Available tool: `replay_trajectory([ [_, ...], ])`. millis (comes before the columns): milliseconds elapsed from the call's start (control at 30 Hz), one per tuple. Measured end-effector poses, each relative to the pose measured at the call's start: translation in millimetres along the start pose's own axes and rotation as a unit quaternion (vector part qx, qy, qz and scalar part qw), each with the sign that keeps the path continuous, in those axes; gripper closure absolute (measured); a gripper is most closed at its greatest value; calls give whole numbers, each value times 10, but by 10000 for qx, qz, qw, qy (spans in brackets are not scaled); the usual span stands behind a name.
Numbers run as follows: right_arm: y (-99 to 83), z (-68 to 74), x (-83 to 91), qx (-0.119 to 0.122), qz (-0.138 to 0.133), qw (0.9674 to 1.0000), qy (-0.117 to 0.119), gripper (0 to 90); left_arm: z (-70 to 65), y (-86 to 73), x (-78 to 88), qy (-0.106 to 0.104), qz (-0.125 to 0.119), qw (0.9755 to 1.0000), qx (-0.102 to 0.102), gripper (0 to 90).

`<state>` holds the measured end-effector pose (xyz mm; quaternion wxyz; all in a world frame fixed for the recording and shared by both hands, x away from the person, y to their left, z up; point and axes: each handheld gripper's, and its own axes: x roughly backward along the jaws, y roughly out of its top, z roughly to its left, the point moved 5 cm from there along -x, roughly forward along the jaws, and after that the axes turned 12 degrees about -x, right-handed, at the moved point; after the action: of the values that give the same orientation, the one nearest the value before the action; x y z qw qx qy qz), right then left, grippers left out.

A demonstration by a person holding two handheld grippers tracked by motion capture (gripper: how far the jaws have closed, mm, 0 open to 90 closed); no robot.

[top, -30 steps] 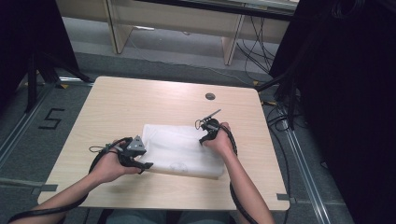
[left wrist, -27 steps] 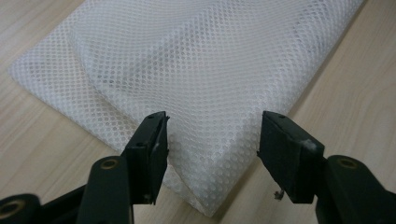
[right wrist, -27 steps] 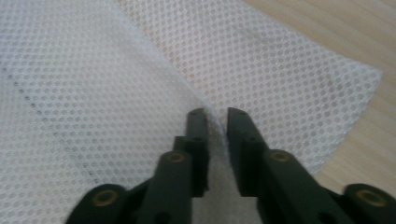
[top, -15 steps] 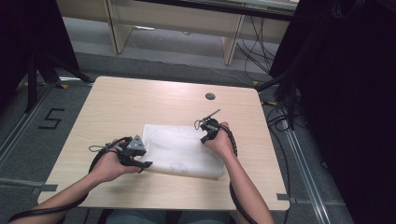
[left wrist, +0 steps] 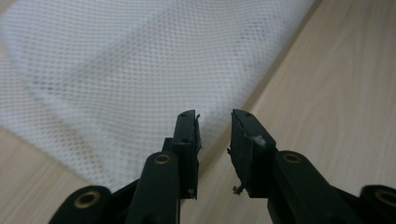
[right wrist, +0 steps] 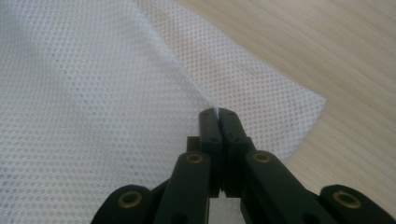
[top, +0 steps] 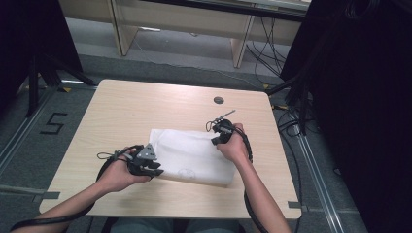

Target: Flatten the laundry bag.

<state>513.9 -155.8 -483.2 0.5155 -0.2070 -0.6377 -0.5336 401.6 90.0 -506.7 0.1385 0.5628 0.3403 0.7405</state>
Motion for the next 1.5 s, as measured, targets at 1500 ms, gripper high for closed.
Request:
replay_trajectory([
  [1500,-383,561,825,921,-1044,9884,613,900,238,30,-269,39,448,9990,-61,861],
])
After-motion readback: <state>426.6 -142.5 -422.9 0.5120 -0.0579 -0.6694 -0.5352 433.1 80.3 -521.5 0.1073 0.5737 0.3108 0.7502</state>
